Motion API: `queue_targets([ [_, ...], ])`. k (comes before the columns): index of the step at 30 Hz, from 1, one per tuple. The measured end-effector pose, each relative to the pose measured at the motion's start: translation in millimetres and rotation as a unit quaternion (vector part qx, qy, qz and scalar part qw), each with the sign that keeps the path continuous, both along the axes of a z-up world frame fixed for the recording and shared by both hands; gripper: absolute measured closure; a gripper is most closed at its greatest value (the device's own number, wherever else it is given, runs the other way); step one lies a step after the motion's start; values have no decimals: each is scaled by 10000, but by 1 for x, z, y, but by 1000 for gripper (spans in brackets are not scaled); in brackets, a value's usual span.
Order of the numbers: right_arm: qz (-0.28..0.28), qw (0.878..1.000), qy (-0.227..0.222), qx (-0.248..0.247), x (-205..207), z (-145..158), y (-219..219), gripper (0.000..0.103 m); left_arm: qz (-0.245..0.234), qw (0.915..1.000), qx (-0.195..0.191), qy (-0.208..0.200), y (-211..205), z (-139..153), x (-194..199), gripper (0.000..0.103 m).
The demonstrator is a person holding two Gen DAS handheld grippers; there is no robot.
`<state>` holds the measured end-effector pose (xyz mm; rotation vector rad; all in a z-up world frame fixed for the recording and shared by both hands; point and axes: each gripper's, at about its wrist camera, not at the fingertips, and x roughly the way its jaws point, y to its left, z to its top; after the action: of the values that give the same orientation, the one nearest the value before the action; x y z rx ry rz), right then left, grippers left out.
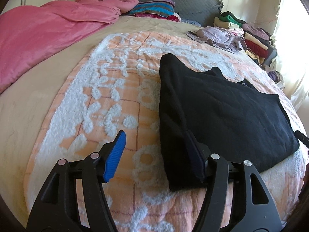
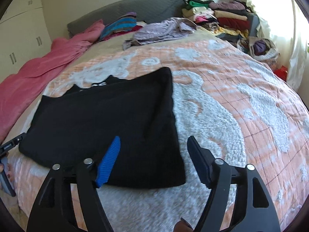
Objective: Fold small clothes
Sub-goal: 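Withdraw both open tools from the folded sweatshirt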
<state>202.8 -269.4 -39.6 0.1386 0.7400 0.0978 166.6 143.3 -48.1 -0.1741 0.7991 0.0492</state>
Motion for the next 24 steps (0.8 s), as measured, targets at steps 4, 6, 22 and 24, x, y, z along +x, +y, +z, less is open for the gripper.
queue_targets([
  [4, 222, 9995, -204, -62, -12, 10, 15, 24, 91, 9999, 116, -27, 1, 4, -11, 38],
  [6, 307, 9989, -339, -137, -19, 15, 24, 21, 137, 9998, 141, -64, 3, 7, -16, 29],
  [22, 1266, 9894, -691, -157, -24, 46, 101, 18, 462, 9987, 122, -191, 22, 23, -35, 10],
  [24, 1421, 9869, -738, -171, -25, 49, 114, 18, 571, 9982, 97, -183, 27, 24, -36, 10],
])
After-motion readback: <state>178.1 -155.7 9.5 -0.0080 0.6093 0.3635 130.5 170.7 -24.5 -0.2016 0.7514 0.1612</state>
